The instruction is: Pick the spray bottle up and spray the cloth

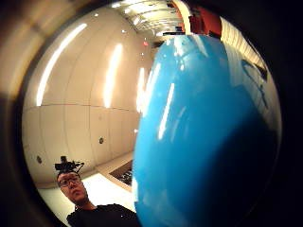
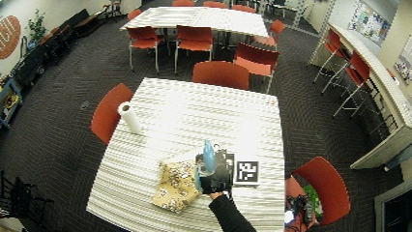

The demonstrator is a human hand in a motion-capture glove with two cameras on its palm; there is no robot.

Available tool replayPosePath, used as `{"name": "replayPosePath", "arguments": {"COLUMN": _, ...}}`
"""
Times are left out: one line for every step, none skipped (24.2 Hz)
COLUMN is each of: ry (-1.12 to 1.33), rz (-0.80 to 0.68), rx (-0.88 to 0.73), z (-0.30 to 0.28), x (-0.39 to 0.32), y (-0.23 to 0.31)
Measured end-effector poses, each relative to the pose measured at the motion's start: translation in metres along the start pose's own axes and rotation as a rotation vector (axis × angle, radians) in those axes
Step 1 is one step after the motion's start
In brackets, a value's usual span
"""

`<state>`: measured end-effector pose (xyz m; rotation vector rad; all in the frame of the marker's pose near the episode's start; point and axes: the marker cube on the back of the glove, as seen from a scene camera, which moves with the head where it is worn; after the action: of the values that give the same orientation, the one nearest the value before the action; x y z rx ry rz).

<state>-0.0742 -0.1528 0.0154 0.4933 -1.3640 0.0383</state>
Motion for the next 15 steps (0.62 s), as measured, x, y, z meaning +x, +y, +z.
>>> {"name": "replayPosePath", "arguments": {"ry": 0.002, "rz": -0.001, "rx": -0.003, "z": 0.001, "x": 0.0, "y": -0.001}}
{"name": "replayPosePath", "arguments": {"ry": 0.005, "rz": -0.003, "rx": -0.006, "z": 0.002, "x": -0.001, "y": -0.002}}
{"name": "replayPosePath", "arguments": {"ry": 0.01, "rz": -0.007, "rx": -0.008, "z": 0.003, "x": -0.002, "y": -0.003}}
{"name": "replayPosePath", "arguments": {"ry": 0.015, "rz": -0.012, "rx": -0.011, "z": 0.004, "x": -0.004, "y": -0.004}}
{"name": "replayPosePath", "arguments": {"ry": 0.021, "rz": -0.017, "rx": -0.015, "z": 0.005, "x": -0.006, "y": -0.006}}
{"name": "replayPosePath", "arguments": {"ry": 0.028, "rz": -0.023, "rx": -0.018, "z": 0.007, "x": -0.008, "y": -0.009}}
{"name": "replayPosePath", "arguments": {"ry": 0.033, "rz": -0.027, "rx": -0.021, "z": 0.009, "x": -0.01, "y": -0.011}}
{"name": "replayPosePath", "arguments": {"ry": 0.037, "rz": -0.032, "rx": -0.023, "z": 0.012, "x": -0.012, "y": -0.015}}
{"name": "replayPosePath", "arguments": {"ry": 0.039, "rz": -0.038, "rx": -0.026, "z": 0.014, "x": -0.015, "y": -0.018}}
{"name": "replayPosePath", "arguments": {"ry": 0.039, "rz": -0.044, "rx": -0.029, "z": 0.017, "x": -0.017, "y": -0.021}}
{"name": "replayPosePath", "arguments": {"ry": 0.036, "rz": -0.05, "rx": -0.032, "z": 0.019, "x": -0.019, "y": -0.023}}
{"name": "replayPosePath", "arguments": {"ry": 0.032, "rz": -0.056, "rx": -0.036, "z": 0.022, "x": -0.022, "y": -0.026}}
{"name": "replayPosePath", "arguments": {"ry": 0.024, "rz": -0.061, "rx": -0.042, "z": 0.026, "x": -0.025, "y": -0.029}}
{"name": "replayPosePath", "arguments": {"ry": 0.011, "rz": -0.062, "rx": -0.047, "z": 0.029, "x": -0.031, "y": -0.032}}
{"name": "replayPosePath", "arguments": {"ry": -0.004, "rz": -0.061, "rx": -0.053, "z": 0.034, "x": -0.037, "y": -0.035}}
